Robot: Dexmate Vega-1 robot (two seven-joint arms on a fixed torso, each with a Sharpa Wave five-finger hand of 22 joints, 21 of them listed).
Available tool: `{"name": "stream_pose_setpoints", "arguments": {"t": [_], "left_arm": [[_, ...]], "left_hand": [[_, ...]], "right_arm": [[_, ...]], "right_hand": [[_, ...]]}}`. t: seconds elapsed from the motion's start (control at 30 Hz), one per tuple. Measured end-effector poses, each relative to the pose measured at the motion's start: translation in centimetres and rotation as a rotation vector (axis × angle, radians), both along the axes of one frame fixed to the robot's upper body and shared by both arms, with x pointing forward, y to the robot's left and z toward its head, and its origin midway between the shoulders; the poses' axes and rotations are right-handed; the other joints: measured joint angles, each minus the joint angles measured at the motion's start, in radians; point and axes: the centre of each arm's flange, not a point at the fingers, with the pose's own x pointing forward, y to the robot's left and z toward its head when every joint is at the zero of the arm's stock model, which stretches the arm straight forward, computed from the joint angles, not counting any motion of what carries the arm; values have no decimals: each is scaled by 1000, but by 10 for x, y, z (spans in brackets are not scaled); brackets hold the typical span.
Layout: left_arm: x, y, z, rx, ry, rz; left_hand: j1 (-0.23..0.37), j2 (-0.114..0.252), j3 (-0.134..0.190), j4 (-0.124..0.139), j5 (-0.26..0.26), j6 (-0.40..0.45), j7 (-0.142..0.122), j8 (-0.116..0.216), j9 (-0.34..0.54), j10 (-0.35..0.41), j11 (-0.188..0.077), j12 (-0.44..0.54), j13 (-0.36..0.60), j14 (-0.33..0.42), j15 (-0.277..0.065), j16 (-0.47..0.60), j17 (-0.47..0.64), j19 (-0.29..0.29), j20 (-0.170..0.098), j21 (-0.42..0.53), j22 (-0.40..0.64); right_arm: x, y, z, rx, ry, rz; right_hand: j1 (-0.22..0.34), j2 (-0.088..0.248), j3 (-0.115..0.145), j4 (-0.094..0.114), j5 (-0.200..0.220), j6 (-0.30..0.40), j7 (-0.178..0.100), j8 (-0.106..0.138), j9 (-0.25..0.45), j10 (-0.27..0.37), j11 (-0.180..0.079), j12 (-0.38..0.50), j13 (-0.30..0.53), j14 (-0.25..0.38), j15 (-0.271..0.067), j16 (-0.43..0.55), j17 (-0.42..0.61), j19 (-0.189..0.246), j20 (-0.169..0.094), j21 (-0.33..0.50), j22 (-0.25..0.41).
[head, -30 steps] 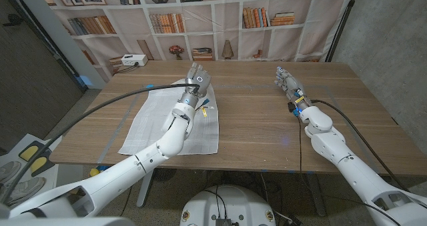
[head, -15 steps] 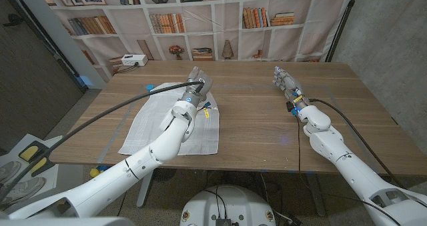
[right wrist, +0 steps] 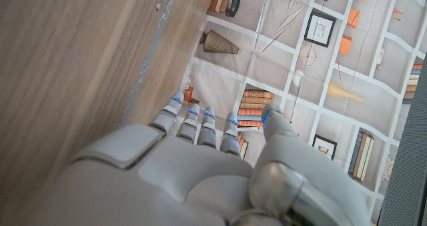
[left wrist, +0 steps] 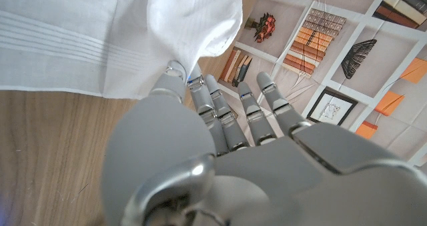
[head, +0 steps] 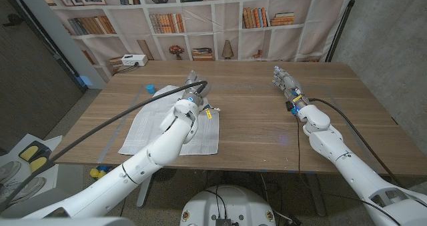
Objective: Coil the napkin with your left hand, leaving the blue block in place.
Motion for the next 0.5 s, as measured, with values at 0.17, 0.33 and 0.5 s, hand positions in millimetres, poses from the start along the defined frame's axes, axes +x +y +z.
{"name": "stream_pose_setpoints", "arguments": {"t": [0.17, 0.33, 0.5], "left_arm": [[-4, 1, -4, -1, 43, 32], [-9, 1, -10, -7, 85, 67], [-11, 2, -18, -7, 125, 130]], "left_hand": [[-2, -2, 4, 4, 0, 0, 0, -3, -2, 0, 0, -8, 0, 0, 0, 0, 5, 0, 0, 0, 0], [-2, -2, 4, 4, 0, 0, 0, -4, -3, 0, 1, -8, 0, 0, 0, 0, 5, 0, 0, 0, 0], [-2, -2, 4, 4, 0, -4, -4, -7, 3, -1, 2, -15, 0, 0, 0, 0, 9, 0, 0, 0, 0]], "right_arm": [[0, 2, 2, -3, -2, 1], [2, 3, 4, -5, -2, 3], [3, 5, 4, -8, 0, 5]], "right_hand": [[-3, 3, 0, 0, 0, 0, 0, 0, 0, 0, 0, 0, 0, 2, -2, 0, 0, 0, 0, 0, 0], [-4, 4, 1, 1, 0, 0, 0, 0, 0, 0, 0, 0, 0, 2, -2, 0, 0, 4, -4, 0, 0], [-4, 4, 0, 9, 0, 0, 0, 0, 0, 0, 0, 0, 0, 2, -2, 0, 0, 5, -5, 0, 0]]}}
